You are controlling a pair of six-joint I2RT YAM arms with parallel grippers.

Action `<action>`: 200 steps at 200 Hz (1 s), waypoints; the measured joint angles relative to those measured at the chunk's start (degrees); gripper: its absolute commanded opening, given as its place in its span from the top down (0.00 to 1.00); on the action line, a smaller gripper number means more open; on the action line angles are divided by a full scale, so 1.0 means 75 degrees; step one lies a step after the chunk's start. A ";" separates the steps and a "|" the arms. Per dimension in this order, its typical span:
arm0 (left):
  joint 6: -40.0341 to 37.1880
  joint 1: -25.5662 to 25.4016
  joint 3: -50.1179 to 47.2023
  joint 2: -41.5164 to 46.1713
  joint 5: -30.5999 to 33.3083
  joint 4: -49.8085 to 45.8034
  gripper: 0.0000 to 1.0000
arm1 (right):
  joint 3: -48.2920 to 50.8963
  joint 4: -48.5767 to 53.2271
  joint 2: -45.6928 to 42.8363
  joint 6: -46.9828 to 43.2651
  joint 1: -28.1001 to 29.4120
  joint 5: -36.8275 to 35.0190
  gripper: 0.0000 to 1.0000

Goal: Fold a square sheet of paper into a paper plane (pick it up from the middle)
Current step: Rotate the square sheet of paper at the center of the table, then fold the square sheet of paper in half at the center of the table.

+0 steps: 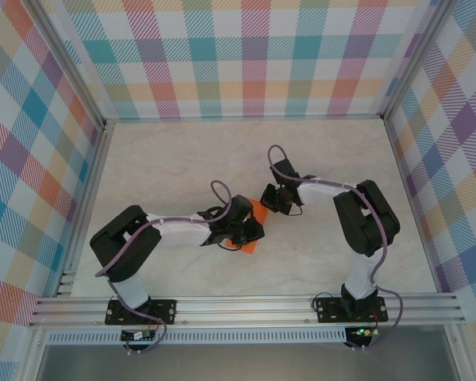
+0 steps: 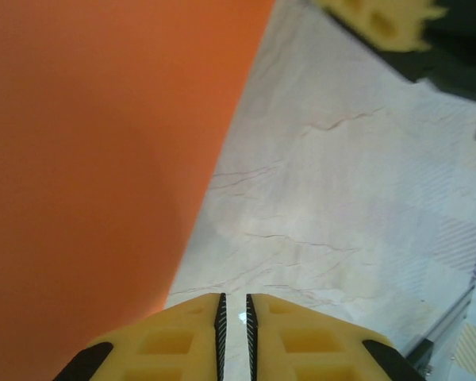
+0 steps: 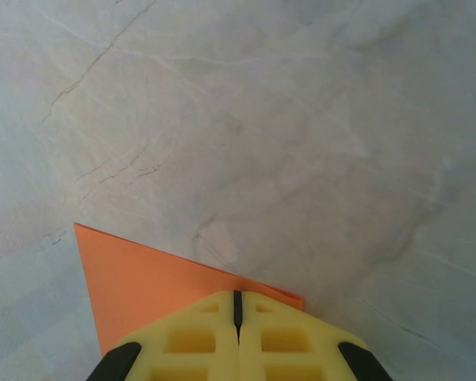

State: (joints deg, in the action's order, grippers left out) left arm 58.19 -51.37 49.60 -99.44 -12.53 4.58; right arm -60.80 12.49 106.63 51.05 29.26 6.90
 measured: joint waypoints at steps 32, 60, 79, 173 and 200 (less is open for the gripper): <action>0.0099 0.0003 -0.0047 -0.0064 0.0163 -0.0029 0.87 | 0.0015 0.0000 -0.0015 0.0055 -0.0012 0.0003 0.95; 0.0207 0.0003 -0.0329 -0.0064 0.0163 0.0026 0.89 | 0.0020 0.0000 -0.0015 0.0055 -0.0058 0.0058 0.95; 0.0347 0.0003 -0.0493 -0.0061 0.0146 0.0242 0.91 | 0.0032 -0.0017 -0.0015 0.0047 -0.0099 0.0146 0.95; 0.0434 0.0003 -0.0469 -0.0064 0.0152 0.0213 1.00 | 0.1169 -0.0699 -0.1204 -0.1163 -0.0230 0.2343 0.98; 0.0411 0.0003 -0.0428 -0.0085 0.0149 0.0178 1.00 | 0.1472 -0.0548 -0.1148 -0.1268 -0.0105 0.2702 1.00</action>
State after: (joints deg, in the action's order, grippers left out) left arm 61.28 -51.35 46.39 -100.07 -11.42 5.91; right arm -49.76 8.38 98.02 41.54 28.47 27.16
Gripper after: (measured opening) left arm 0.049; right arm 0.046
